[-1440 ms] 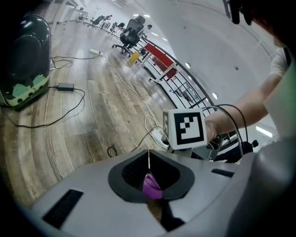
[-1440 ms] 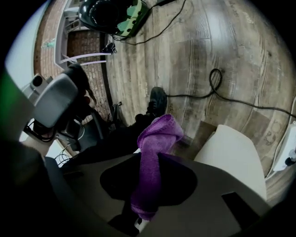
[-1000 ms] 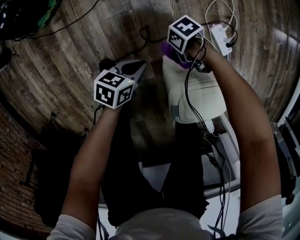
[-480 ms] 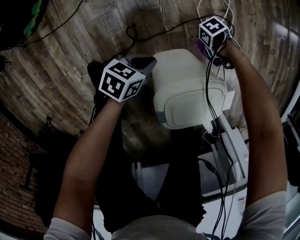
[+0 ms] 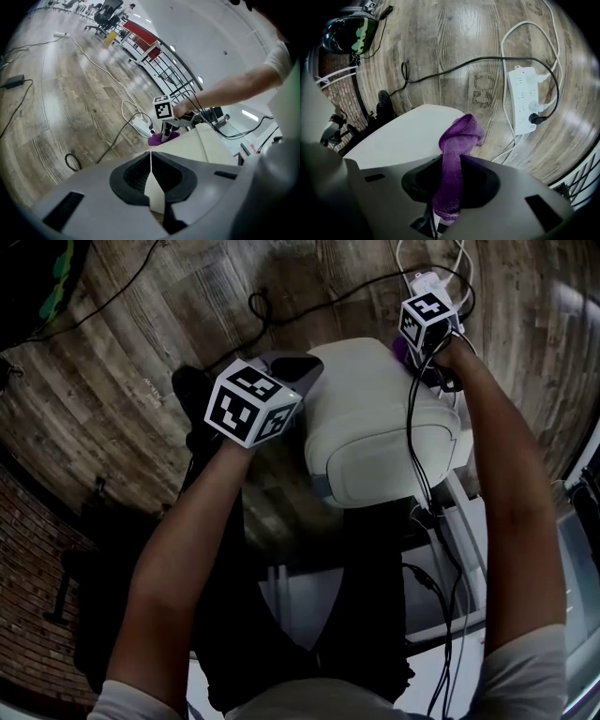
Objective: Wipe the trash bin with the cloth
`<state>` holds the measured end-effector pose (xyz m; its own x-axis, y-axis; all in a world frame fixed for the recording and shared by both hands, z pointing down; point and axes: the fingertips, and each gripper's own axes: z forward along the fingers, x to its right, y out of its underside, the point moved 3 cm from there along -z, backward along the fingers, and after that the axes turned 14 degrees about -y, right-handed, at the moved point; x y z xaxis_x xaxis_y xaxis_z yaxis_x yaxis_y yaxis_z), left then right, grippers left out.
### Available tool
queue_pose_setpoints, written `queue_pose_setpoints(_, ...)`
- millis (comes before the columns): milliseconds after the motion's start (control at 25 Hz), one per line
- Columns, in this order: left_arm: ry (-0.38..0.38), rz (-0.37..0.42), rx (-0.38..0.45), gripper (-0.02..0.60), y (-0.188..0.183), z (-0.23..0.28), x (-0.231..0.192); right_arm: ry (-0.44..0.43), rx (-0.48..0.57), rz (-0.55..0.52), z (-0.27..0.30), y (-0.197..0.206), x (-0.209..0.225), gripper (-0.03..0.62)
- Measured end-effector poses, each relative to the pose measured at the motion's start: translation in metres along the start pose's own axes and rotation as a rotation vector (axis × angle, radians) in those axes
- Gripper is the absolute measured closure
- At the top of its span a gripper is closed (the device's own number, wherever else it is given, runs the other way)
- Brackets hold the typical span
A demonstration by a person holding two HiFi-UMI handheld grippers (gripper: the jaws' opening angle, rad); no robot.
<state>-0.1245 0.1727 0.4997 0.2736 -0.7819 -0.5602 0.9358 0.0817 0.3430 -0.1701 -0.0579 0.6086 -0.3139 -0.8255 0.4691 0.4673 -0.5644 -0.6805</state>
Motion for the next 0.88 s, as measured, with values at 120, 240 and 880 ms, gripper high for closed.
queue_pose_setpoints(120,0.003,-0.003,-0.001,0.572,0.002,0.000,0.000,-0.004,0.010,-0.001,0.000,-0.005,-0.006,0.502)
queue_pose_setpoints(240,0.005,-0.014,0.002,0.572,0.004,-0.002,-0.001,0.002,0.004,-0.012,0.001,-0.009,-0.013,0.502)
queue_pose_setpoints(880,-0.010,-0.054,0.019,0.572,0.018,-0.029,-0.025,-0.009,-0.020,-0.094,0.012,-0.040,-0.087,0.502)
